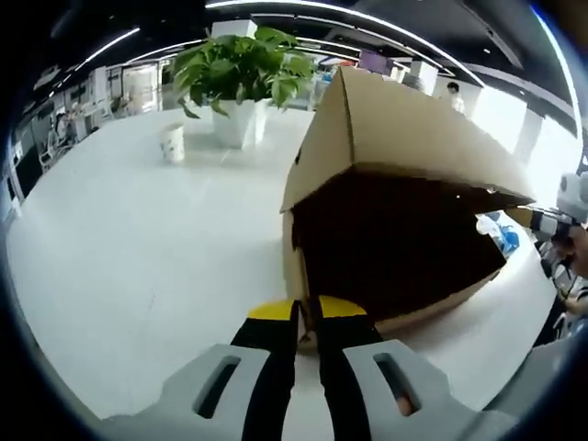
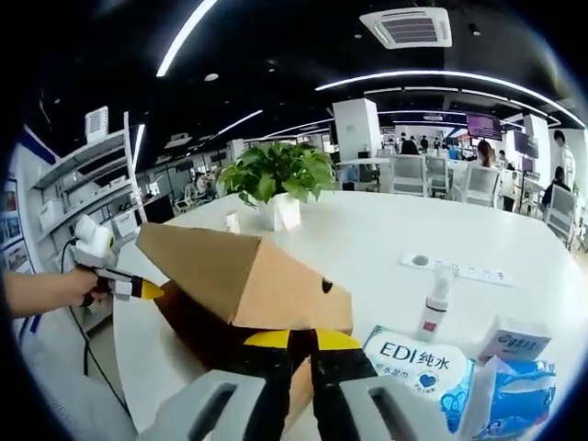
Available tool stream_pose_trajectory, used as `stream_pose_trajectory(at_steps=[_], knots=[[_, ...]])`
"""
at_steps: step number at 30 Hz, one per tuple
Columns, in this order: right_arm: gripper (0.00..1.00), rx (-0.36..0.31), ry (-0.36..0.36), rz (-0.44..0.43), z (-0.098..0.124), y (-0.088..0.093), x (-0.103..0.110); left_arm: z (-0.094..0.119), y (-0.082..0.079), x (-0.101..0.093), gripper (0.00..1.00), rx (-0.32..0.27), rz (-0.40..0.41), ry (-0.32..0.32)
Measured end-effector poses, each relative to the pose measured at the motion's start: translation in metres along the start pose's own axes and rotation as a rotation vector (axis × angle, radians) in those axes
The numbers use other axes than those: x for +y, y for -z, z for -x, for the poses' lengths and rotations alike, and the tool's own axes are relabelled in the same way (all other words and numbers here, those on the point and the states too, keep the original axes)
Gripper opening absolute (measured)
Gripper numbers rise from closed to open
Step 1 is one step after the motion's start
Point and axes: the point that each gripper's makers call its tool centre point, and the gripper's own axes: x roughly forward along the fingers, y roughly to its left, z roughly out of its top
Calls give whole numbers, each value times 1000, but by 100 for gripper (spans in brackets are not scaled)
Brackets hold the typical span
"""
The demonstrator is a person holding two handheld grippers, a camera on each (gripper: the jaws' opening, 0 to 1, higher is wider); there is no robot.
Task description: Operate the shoe box by opening the lid, removing the specified soft item, and placing it in the target area until the item is outside and the box remains undamaged.
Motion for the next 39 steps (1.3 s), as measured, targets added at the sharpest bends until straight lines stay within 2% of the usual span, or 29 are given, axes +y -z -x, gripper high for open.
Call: stream_pose_trajectory(at_steps=[4,7,14,23,31,39], knots=[[0,1,-4,-7,0,2,2,4,-4,-4,9,-28,-16,6],[1,3,-4,-5,-1,5,2,9,-12,-10,13,-72,-33,28],[1,4,-13,10,0,9,3,17,-23,-19,15,-133,-66,69],[3,9,-15,21,2,15,4,21,-27,-25,17,-168,-86,99],[6,17,-25,51,4,21,7,21,-25,-28,23,-161,-109,120],[9,20,-46,121,6,24,13,24,-25,-27,25,-169,-122,118]])
